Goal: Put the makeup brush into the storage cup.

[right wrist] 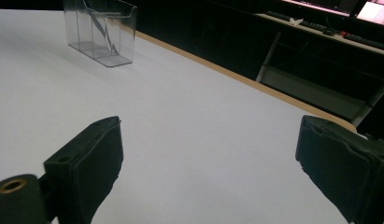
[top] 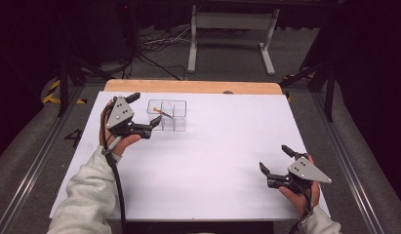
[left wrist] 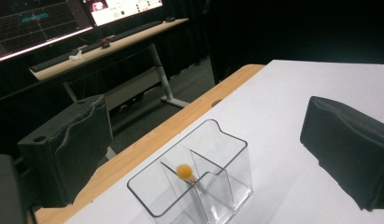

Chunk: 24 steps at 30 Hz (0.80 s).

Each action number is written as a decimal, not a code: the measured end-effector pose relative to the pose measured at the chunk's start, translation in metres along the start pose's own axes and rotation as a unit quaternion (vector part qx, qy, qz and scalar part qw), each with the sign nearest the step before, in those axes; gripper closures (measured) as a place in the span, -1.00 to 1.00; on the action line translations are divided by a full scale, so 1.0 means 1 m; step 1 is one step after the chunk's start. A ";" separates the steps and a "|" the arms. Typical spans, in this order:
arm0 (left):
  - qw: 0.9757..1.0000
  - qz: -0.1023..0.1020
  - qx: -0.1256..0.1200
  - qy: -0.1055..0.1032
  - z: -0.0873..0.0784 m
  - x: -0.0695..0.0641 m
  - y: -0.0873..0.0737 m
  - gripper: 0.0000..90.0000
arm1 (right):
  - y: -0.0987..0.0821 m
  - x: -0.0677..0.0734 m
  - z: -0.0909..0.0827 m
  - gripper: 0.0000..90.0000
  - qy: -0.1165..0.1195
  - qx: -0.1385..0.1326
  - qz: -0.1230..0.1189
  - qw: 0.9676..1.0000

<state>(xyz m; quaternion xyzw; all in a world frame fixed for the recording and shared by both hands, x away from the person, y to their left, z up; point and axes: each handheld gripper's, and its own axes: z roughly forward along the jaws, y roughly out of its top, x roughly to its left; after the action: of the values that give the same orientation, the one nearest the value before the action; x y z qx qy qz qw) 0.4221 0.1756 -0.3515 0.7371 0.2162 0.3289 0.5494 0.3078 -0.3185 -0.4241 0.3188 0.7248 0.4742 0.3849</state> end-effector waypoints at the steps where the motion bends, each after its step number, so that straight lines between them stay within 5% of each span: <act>1: 1.000 0.000 0.001 -0.001 -0.001 -0.001 0.000 -0.94 | 0.000 0.000 0.000 -0.82 0.000 0.000 0.000 1.000; 10: 1.000 0.012 0.009 -0.003 -0.012 -0.010 -0.008 -0.93 | 0.000 0.000 0.000 -0.82 0.000 0.000 -0.001 1.000; 24: 1.000 0.000 0.023 -0.007 -0.027 -0.015 -0.032 -0.96 | 0.000 0.001 0.001 -0.82 0.001 0.002 -0.003 1.000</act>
<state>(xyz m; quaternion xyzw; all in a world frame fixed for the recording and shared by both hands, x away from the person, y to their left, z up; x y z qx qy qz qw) 0.3939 0.1929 -0.3804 0.7521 0.2199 0.3184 0.5335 0.3079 -0.3175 -0.4243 0.3170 0.7269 0.4723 0.3848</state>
